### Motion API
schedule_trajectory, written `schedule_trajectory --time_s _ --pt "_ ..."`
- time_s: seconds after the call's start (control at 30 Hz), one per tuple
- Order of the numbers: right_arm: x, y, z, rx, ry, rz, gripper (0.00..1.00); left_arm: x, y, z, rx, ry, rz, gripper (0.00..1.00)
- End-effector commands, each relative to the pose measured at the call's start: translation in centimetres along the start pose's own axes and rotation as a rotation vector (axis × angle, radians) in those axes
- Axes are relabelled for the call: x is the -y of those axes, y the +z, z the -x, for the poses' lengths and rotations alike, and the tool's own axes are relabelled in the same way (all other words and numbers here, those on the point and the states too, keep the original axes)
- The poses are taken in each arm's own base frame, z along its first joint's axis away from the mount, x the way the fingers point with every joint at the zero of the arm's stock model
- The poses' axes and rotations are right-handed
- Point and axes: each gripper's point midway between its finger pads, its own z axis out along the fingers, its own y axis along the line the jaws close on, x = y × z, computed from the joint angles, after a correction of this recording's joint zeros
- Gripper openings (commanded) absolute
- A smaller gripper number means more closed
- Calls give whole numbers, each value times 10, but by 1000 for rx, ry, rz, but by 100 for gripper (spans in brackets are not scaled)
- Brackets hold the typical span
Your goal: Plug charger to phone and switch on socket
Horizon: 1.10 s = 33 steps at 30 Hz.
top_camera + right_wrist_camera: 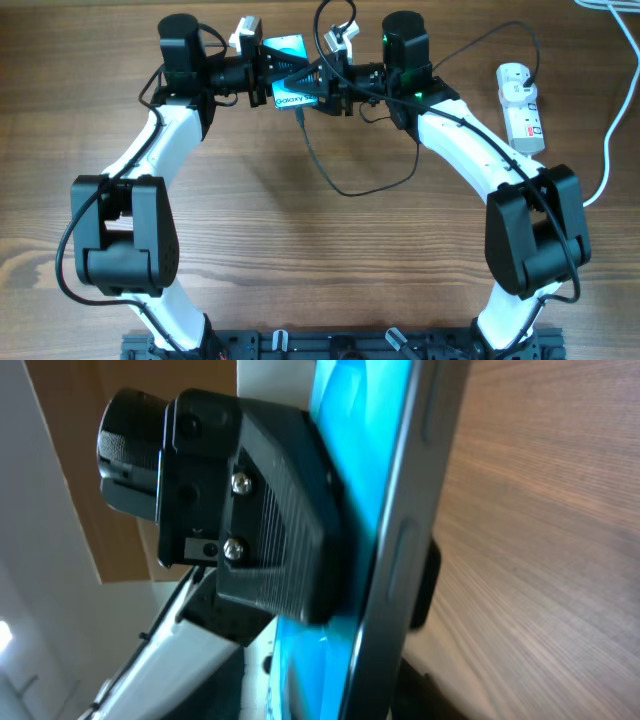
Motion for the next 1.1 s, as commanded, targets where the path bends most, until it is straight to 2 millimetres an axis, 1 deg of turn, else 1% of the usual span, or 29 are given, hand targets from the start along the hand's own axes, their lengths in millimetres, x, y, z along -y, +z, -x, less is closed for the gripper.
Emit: schedule_trajectory --time_s 0.0,0.03,0.07,0.13,0.17,0.2,0.23,0.3,0.37,0.43,0.47,0.53,0.57,0.67,0.7,0.73,0.8,0.87,0.9,0.93,0.97,1.03,1.07 --pt "1 -1 5 25 -14 -6 67 10 -5 -6 -34 58 -15 4" --pt "0 -1 5 22 -15 -5 71 9 -5 -6 -35 64 -14 4" --pt "0 -2 4 16 -15 -2 73 9 -5 -7 -36 81 -13 4" --pt "0 -2 3 10 -26 1 75 9 -5 -7 -37 143 -15 4" --pt "0 -3 4 13 -58 0 79 9 -5 -7 -37 202 -16 4" --pt "0 -6 5 10 -99 3 85 9 -5 -8 -40 259 -18 4" --pt "2 -12 4 -1 -145 5 87 8 -6 -8 -43 322 -19 4" --pt "8 -22 6 -5 -188 -1 87 6 -6 -10 -51 385 -20 4" --pt "20 -38 13 16 -196 -28 90 3 -6 -11 -57 451 -18 4" --pt "26 -54 13 10 -248 -28 90 0 -6 -13 -62 511 -17 4" --pt "30 -61 12 2 -279 -27 91 -1 -6 -14 -67 545 -19 4" --pt "42 -72 7 -12 -323 -42 100 -6 -5 -16 -74 600 -14 4" --pt "51 -77 2 -17 -340 -66 100 -11 -6 -18 -78 610 -8 4" --pt "81 -85 -6 -20 -324 -191 100 -26 -6 -19 -74 589 26 4" --pt "92 -87 -14 -42 -329 -237 100 -32 -6 -18 -62 565 51 4" --pt "96 -87 -21 -67 -343 -246 100 -41 -7 -16 -44 517 89 4" --pt "100 -85 -36 -115 -358 -250 90 -53 -8 -15 -25 431 139 4" --pt "100 -78 -50 -162 -340 -248 85 -69 -8 -19 -15 303 201 4" --pt "99 -72 -57 -185 -327 -243 79 -77 -6 -21 -7 241 235 4" --pt "98 -67 -62 -202 -321 -240 73 -80 -4 -24 -10 205 248 4" --pt "96 -60 -69 -223 -316 -228 71 -80 -1 -26 -15 191 249 4" --pt "86 -43 -86 -279 -307 -175 63 -81 3 -26 -7 131 259 4" --pt "82 -34 -95 -306 -295 -160 57 -80 4 -25 1 102 258 4"
